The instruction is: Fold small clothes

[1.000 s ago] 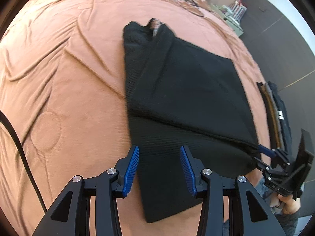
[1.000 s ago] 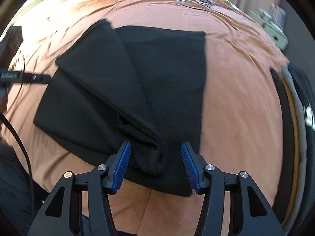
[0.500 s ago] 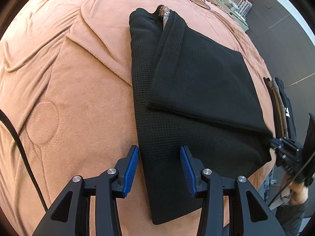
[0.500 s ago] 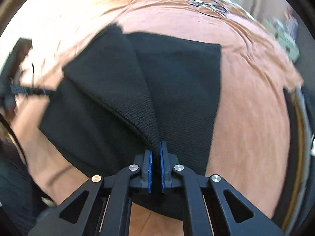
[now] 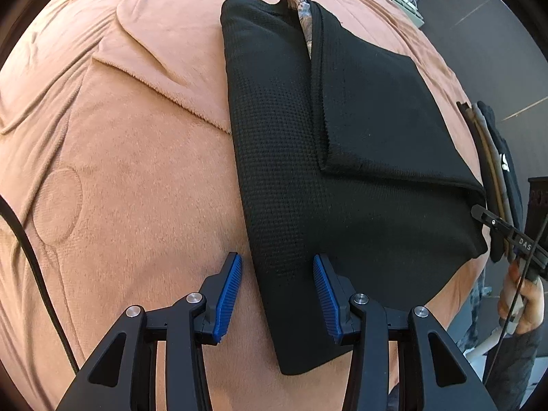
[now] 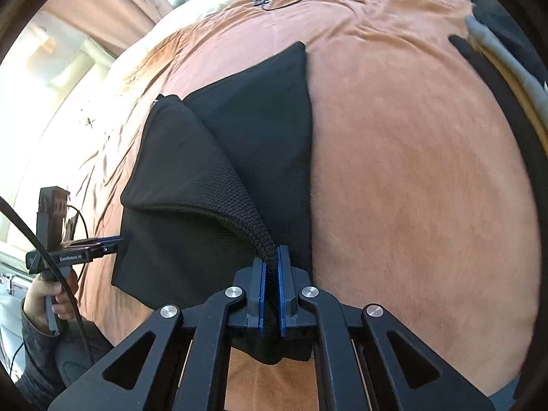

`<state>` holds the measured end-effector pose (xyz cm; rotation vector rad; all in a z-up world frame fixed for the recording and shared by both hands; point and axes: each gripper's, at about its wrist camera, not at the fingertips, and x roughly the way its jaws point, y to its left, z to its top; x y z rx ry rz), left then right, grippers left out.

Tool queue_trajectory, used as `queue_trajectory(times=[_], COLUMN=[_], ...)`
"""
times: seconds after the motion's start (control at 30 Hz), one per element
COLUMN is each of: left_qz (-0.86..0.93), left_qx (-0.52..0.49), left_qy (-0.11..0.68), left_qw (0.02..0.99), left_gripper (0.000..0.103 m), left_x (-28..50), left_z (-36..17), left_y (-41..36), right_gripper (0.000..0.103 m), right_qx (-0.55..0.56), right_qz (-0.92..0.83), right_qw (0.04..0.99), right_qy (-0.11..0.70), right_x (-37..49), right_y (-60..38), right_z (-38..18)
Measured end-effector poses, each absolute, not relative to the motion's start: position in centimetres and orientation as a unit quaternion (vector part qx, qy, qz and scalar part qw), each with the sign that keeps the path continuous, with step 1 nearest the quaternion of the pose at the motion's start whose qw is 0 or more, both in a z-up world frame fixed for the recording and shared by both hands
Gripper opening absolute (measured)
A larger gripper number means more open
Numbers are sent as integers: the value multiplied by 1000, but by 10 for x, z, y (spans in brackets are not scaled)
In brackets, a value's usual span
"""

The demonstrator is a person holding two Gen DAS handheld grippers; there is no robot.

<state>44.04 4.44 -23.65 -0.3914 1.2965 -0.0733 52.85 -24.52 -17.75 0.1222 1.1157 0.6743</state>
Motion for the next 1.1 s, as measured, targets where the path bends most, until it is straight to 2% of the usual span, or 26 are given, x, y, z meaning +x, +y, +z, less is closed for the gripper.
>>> queue_trajectory(times=[0.27, 0.4, 0.47, 0.5, 0.53, 0.57, 0.6, 0.93, 1.03, 1.1], left_qz=[-46, -49, -44, -39, -36, -33, -31, -25, -35, -36], left_qx=[-158, -153, -153, -151, -152, -155, -161, -211, -233, -235], left_qy=[615, 618, 610, 604, 600, 595, 589, 570, 560, 555], left_qw=[771, 770, 776, 781, 784, 788, 791, 794, 794, 797], left_gripper=[46, 46, 46, 46, 46, 46, 46, 46, 46, 46], left_x=[434, 436, 439, 440, 442, 445, 449, 479, 480, 481], left_z=[-236, -229, -220, -213, -209, -204, -200, -207, -214, -215], left_y=[38, 40, 45, 49, 51, 55, 57, 72, 78, 79], right_gripper=[2, 4, 11, 26, 52, 64, 71, 71, 79, 80], right_qx=[59, -2, -36, -58, -68, -78, -89, -188, -218, -244], right_qz=[308, 292, 276, 269, 267, 267, 266, 250, 259, 261], right_qw=[797, 809, 814, 818, 822, 826, 832, 826, 820, 813], right_qy=[515, 510, 510, 505, 498, 490, 479, 469, 462, 459], right_x=[519, 514, 512, 509, 507, 504, 500, 496, 494, 493], right_y=[-248, -234, -225, -220, -216, -212, -207, -141, -116, -98], right_z=[-176, -168, -162, -157, -153, -148, -141, -136, -141, -146])
